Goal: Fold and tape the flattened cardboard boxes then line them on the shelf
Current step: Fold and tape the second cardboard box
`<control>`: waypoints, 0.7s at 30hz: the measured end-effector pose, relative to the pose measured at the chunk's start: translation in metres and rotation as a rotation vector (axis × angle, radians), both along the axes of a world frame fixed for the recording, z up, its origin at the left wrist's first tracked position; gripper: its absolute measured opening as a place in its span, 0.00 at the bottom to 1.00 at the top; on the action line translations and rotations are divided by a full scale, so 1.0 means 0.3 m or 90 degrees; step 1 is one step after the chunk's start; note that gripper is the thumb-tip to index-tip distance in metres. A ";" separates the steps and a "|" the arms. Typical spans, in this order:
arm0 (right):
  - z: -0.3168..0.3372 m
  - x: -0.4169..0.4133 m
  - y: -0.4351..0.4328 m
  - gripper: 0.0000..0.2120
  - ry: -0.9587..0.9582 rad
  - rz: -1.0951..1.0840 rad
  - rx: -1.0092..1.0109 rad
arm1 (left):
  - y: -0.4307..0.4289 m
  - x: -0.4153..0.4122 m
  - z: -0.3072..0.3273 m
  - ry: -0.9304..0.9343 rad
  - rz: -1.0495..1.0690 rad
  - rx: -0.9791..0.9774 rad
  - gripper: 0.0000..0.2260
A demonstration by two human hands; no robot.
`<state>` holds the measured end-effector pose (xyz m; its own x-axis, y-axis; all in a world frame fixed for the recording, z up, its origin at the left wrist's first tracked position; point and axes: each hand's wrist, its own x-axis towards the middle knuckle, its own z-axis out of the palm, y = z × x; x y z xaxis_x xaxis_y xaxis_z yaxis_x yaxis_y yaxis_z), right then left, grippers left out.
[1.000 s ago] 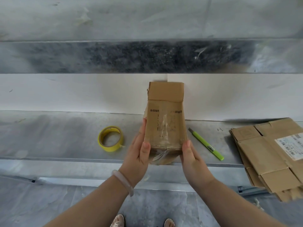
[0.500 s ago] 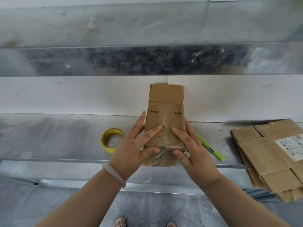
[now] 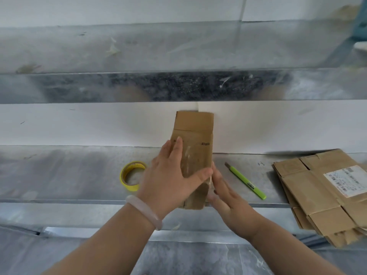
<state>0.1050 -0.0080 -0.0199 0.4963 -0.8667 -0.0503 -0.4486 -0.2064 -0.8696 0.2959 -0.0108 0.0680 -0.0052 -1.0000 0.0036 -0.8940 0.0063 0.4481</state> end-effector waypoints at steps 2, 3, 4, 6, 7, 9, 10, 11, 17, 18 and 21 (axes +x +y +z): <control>0.017 0.002 0.004 0.37 0.022 0.007 0.017 | -0.003 -0.031 -0.002 -0.069 0.005 0.015 0.49; 0.019 -0.003 0.004 0.38 0.018 0.003 0.025 | -0.001 -0.037 -0.009 -0.095 0.008 0.009 0.48; 0.019 -0.010 0.005 0.39 0.018 -0.004 0.028 | 0.002 -0.037 -0.012 -0.105 0.011 -0.001 0.47; 0.006 -0.035 0.013 0.38 0.024 -0.054 0.025 | 0.008 -0.014 -0.018 -0.076 0.023 -0.018 0.45; -0.003 -0.051 0.019 0.38 0.021 -0.099 0.031 | 0.009 0.011 -0.030 -0.027 0.032 -0.016 0.43; -0.017 -0.083 0.040 0.40 -0.021 -0.193 0.074 | 0.021 0.060 -0.036 0.185 0.072 0.007 0.40; -0.018 -0.097 0.058 0.42 -0.059 -0.218 0.089 | 0.029 0.082 -0.039 0.344 0.099 0.018 0.37; -0.017 -0.108 0.077 0.43 -0.095 -0.226 0.091 | 0.040 0.096 -0.045 0.522 0.127 0.030 0.33; 0.052 -0.065 0.115 0.35 -0.082 -0.277 -0.124 | 0.051 0.062 -0.197 1.177 0.310 0.213 0.19; 0.066 -0.056 0.099 0.33 -0.066 -0.304 -0.186 | 0.046 0.052 -0.234 1.141 0.330 0.230 0.19; 0.089 -0.038 0.031 0.26 -0.005 -0.336 -0.336 | 0.016 0.067 -0.351 0.849 0.391 0.222 0.12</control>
<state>0.0937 0.0012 0.0068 0.0065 -0.8975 0.4409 -0.5978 -0.3569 -0.7178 0.3161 -0.0058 -0.0372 0.2170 -0.7974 -0.5631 0.3337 -0.4815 0.8104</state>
